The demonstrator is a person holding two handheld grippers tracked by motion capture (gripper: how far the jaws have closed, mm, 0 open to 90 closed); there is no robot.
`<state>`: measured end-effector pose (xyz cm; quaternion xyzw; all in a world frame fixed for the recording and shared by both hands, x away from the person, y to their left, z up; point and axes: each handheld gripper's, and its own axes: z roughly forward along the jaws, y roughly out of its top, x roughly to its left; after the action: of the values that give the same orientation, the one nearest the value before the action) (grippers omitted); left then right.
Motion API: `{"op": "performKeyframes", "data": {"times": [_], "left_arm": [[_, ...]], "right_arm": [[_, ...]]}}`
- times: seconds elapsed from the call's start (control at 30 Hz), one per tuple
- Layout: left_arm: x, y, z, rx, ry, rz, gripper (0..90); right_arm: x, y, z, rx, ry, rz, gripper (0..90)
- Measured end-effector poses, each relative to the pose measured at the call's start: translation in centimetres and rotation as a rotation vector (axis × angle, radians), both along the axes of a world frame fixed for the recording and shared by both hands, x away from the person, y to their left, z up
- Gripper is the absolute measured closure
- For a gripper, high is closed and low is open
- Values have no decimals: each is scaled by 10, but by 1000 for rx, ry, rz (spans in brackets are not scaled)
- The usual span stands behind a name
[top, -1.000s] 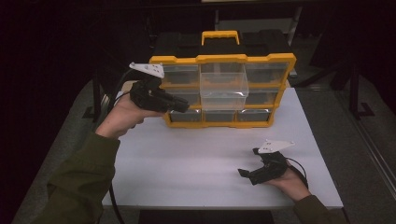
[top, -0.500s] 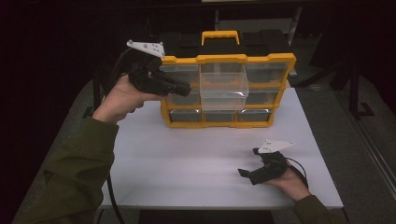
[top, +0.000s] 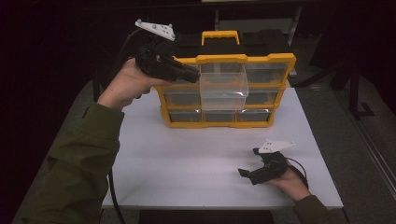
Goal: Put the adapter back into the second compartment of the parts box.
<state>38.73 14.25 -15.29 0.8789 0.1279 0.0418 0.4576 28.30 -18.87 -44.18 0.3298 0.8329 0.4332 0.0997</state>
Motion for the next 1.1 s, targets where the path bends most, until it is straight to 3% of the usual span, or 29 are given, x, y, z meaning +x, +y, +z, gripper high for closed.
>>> {"op": "performKeyframes", "data": {"times": [0.43, 0.73, 1.1], "left_arm": [[9, -28, -5, 19, -4, -14, 766], [16, -46, -17, 43, 4, -20, 766], [21, -49, -26, 40, 28, -5, 735]], "right_arm": [[0, 0, 0, 1, 2, -1, 1], [0, 0, 0, 2, 0, 2, 1], [-1, -1, 0, 5, 2, 1, 2]]}}
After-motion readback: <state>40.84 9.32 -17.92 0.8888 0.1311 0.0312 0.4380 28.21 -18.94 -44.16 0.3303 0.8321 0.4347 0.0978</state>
